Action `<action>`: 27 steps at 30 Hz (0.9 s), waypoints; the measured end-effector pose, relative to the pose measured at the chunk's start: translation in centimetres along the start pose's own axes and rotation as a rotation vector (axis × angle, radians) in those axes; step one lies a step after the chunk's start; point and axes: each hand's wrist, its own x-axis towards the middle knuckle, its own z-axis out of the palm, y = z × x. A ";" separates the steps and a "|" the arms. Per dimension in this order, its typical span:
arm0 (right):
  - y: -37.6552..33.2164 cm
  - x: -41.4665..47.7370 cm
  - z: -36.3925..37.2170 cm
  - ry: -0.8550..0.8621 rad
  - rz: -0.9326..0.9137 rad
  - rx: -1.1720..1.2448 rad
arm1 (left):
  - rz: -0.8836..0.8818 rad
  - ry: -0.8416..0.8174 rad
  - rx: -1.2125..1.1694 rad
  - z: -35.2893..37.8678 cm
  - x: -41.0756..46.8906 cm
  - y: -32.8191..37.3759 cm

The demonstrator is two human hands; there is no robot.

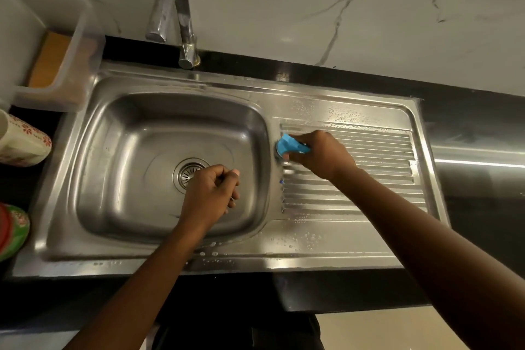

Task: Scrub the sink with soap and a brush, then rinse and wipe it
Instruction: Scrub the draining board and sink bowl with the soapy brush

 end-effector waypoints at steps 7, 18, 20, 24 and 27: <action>0.6 -6.1 2.7 -0.021 0.013 -0.028 | 0.019 -0.033 0.009 -0.6 -1.2 -0.2; -2.8 -13.2 7.2 0.004 -0.028 -0.044 | 0.014 -0.010 0.041 -2.3 -2.2 -1.4; -2.5 -11.7 6.4 0.034 -0.030 -0.063 | 0.004 0.002 0.041 -2.7 -2.3 -1.6; -2.3 -6.9 4.5 0.102 -0.029 -0.098 | -0.010 0.047 0.040 -3.4 -2.6 -1.9; -2.7 -2.7 2.9 0.142 -0.017 -0.078 | -0.032 0.094 0.026 -3.7 -2.7 -2.1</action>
